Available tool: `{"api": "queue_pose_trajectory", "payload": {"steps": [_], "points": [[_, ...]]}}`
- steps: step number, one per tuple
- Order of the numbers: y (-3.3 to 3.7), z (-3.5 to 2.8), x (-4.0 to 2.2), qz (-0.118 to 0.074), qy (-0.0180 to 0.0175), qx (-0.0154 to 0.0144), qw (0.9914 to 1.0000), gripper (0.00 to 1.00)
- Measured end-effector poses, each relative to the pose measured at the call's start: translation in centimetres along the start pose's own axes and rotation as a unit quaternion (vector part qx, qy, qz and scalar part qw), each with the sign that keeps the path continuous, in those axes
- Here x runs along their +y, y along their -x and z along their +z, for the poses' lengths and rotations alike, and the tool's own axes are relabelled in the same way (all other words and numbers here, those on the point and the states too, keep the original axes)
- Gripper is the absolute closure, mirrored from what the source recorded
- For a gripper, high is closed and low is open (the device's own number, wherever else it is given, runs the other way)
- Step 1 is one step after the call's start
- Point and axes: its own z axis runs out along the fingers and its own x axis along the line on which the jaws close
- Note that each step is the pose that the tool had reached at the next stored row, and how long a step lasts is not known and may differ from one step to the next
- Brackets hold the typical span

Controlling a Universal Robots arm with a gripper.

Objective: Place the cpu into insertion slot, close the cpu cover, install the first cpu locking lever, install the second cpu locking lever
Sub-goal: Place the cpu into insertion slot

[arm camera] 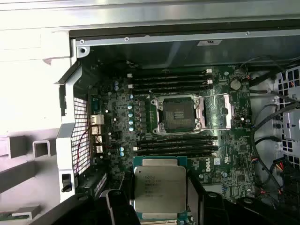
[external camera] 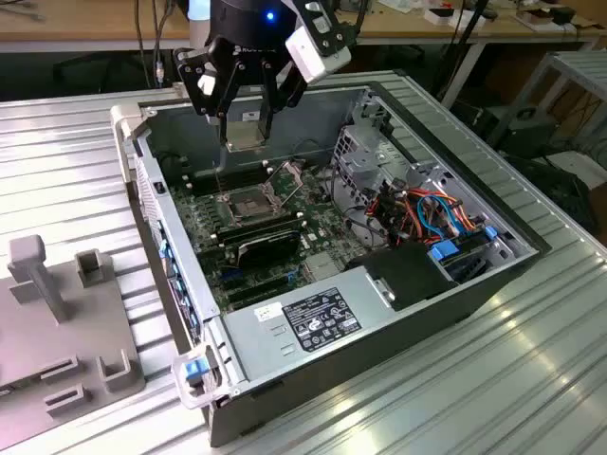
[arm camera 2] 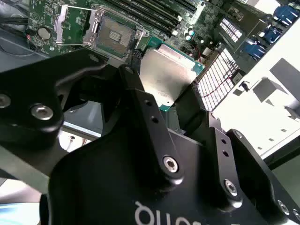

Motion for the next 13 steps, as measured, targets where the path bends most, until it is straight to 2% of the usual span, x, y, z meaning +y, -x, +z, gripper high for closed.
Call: {"api": "queue_pose_trajectory", "payload": {"steps": [13], "points": [[0.14,0.00,0.07,0.000,-0.0001,0.0000,1.00000,0.45]]}}
